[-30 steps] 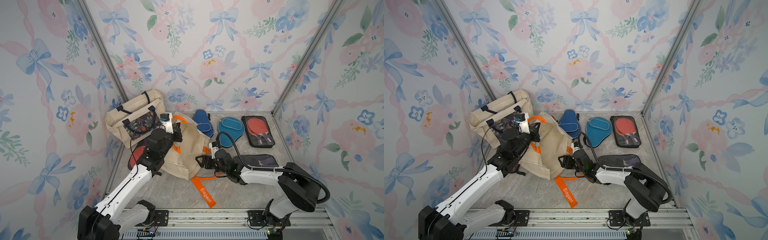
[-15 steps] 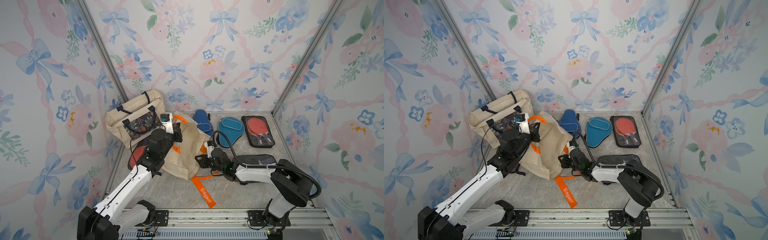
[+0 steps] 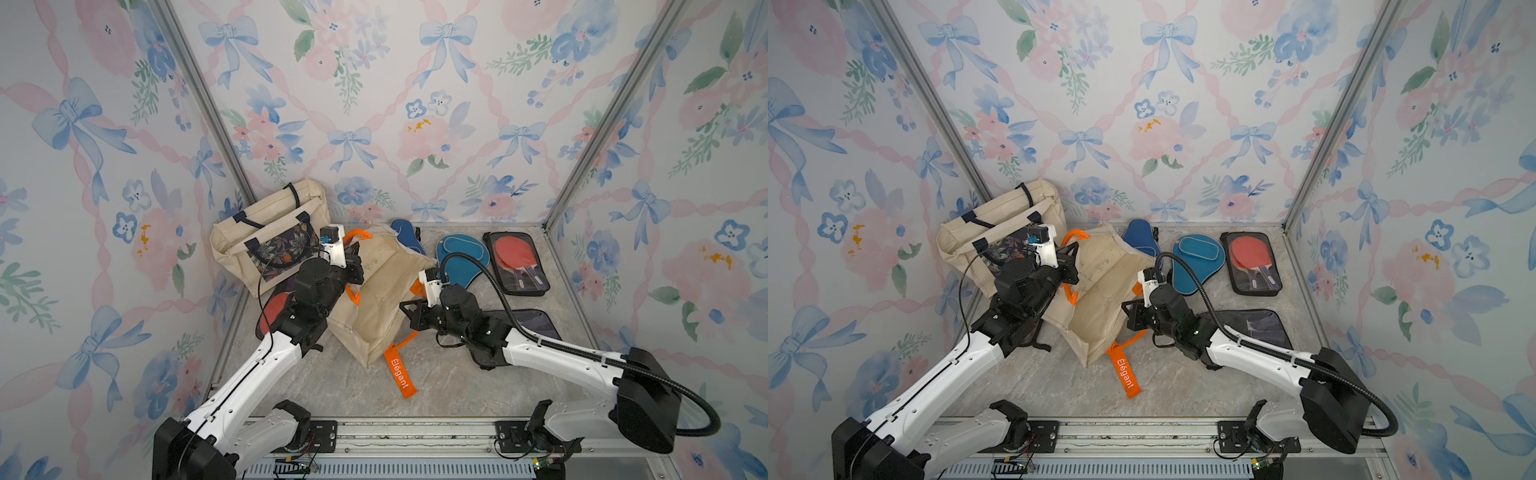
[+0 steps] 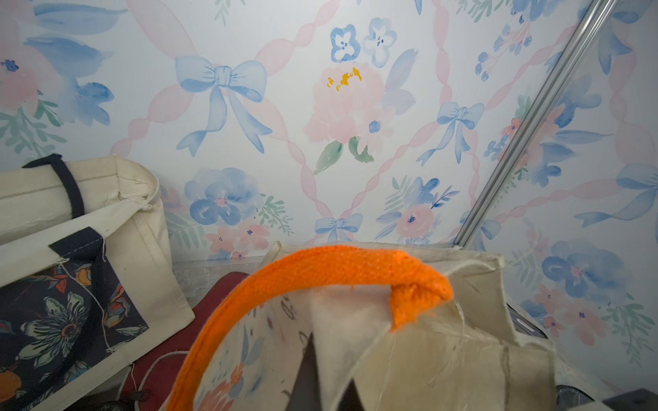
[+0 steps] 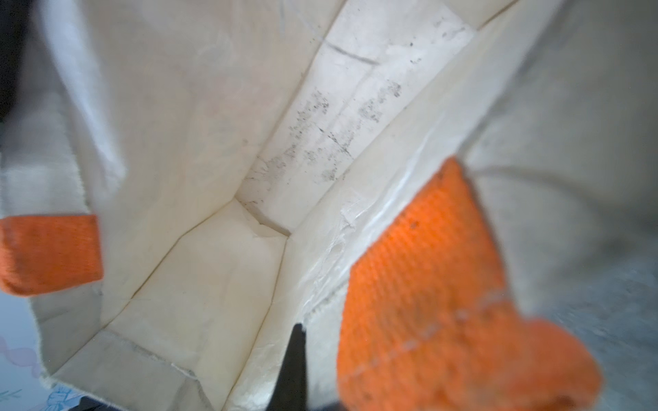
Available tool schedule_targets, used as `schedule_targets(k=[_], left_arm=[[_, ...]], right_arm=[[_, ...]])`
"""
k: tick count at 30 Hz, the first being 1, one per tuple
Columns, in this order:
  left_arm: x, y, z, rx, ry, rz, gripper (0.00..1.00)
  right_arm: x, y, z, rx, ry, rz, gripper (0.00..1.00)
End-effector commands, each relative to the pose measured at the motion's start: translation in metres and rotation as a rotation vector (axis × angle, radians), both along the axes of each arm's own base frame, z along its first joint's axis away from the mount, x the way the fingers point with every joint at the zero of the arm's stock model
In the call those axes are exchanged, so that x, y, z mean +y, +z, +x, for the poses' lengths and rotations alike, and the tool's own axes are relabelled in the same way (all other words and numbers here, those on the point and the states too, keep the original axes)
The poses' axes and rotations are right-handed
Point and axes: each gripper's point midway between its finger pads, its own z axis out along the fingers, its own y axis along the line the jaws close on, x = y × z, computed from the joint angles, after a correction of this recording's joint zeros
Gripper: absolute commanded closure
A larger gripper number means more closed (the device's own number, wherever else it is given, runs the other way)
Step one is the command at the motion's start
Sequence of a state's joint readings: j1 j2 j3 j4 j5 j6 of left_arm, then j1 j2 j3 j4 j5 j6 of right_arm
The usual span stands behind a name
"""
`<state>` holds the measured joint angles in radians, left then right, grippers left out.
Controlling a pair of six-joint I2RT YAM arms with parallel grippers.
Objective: Remove the ping pong set from the canvas bag
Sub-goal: Adjust the canvas bag at the center of the board.
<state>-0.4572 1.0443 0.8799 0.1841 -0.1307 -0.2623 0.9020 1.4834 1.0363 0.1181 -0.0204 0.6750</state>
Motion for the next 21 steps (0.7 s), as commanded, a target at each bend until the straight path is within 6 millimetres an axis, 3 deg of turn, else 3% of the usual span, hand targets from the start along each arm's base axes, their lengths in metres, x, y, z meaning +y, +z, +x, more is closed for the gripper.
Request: schedule_targets(k=[1, 7, 12, 21], left_arm=[[-0.004, 0.022, 0.000, -0.037, -0.019, 0.013, 1.00], [-0.025, 0.023, 0.000, 0.034, -0.041, 0.081, 1.00], [-0.051, 0.008, -0.009, 0.128, -0.097, 0.139, 1.00], [-0.044, -0.023, -0.040, 0.248, -0.154, 0.089, 1.00]], right_arm=[[-0.012, 0.027, -0.005, -0.006, 0.022, -0.026, 1.00], [-0.040, 0.065, -0.011, 0.004, 0.041, 0.011, 1.00], [-0.064, 0.083, -0.014, 0.023, 0.043, 0.031, 1.00], [-0.085, 0.096, -0.029, 0.037, 0.065, -0.006, 1.00]])
